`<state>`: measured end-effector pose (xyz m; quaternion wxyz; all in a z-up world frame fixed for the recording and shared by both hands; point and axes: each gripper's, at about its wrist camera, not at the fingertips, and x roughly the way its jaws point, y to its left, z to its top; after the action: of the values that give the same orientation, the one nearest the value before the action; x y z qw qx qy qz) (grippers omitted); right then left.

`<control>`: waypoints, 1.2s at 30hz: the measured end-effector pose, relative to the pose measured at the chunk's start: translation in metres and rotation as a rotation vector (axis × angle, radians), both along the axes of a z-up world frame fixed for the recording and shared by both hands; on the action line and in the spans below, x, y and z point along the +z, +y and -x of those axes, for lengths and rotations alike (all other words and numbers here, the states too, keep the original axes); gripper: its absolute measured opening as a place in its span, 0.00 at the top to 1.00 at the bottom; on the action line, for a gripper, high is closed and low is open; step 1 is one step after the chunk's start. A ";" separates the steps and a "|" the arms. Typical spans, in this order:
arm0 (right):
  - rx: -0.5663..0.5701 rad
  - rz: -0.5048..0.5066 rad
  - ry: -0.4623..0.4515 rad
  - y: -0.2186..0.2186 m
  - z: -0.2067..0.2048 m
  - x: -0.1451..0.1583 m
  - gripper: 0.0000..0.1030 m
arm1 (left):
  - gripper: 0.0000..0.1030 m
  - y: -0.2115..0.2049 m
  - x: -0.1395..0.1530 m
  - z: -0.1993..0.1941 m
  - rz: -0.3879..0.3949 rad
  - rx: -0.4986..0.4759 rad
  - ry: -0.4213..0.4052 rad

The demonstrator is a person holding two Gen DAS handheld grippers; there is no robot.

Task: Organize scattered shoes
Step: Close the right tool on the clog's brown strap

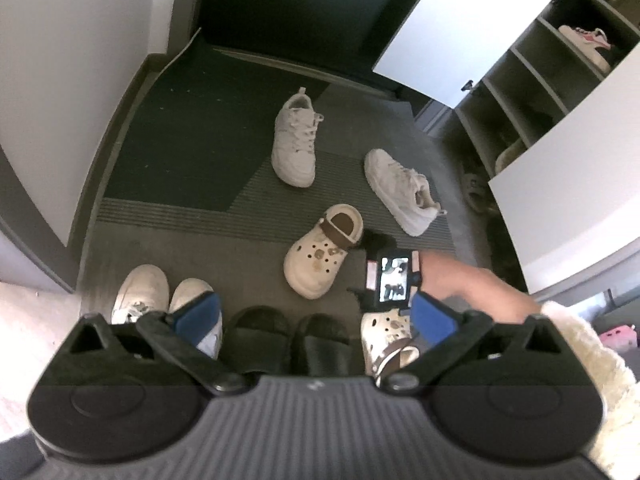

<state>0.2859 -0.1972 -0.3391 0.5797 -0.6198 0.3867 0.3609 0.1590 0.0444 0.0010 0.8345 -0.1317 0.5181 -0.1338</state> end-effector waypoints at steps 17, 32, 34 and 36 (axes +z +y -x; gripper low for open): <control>0.025 0.063 0.010 -0.003 -0.050 -0.067 0.27 | 0.00 0.018 -0.032 -0.042 -0.013 0.089 0.110; -0.491 -0.410 0.261 -0.060 -0.098 -0.019 0.72 | 0.00 0.013 -0.039 -0.054 -0.024 0.064 0.111; -0.574 -0.517 0.331 -0.070 -0.099 -0.011 0.74 | 0.00 0.008 -0.041 -0.052 -0.027 0.049 0.115; -0.601 -0.589 0.375 -0.073 -0.096 -0.005 0.74 | 0.00 0.003 -0.042 -0.050 -0.034 0.037 0.112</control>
<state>0.3818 -0.2707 -0.3436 0.7300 -0.2132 0.5286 0.3773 0.2091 0.0474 -0.0406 0.8088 -0.1343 0.5635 -0.1019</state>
